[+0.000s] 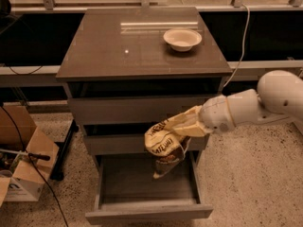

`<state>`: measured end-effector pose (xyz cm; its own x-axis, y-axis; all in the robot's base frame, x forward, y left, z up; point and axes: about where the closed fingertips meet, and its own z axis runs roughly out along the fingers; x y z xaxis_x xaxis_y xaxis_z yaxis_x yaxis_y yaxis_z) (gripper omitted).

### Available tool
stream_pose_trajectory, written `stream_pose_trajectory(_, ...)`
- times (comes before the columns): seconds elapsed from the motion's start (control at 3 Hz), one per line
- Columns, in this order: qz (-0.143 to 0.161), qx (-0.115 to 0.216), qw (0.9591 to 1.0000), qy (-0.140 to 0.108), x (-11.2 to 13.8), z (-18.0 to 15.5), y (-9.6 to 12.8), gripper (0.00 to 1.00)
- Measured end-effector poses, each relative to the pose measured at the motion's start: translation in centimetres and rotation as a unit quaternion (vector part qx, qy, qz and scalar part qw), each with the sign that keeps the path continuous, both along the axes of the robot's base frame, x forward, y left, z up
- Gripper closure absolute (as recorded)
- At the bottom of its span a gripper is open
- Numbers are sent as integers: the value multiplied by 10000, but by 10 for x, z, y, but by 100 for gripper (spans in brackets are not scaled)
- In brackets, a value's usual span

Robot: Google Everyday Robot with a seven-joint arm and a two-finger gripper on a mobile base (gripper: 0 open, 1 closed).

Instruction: Place brown chip bag into bottom drawer

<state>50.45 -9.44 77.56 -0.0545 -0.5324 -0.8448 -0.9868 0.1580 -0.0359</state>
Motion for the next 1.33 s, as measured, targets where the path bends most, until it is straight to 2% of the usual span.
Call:
stream_pose_trajectory(0.33,-139,132,9993,333,34,-64,-1,100)
stream_pose_trajectory(0.67,-428,397,9966,575,65,-123,-11,100)
stream_pose_trajectory(1.0,-753,669,9904,943,98,-193,-25,100)
stream_pose_trajectory(1.33,-706,665,9907,950,94,-191,-21,100)
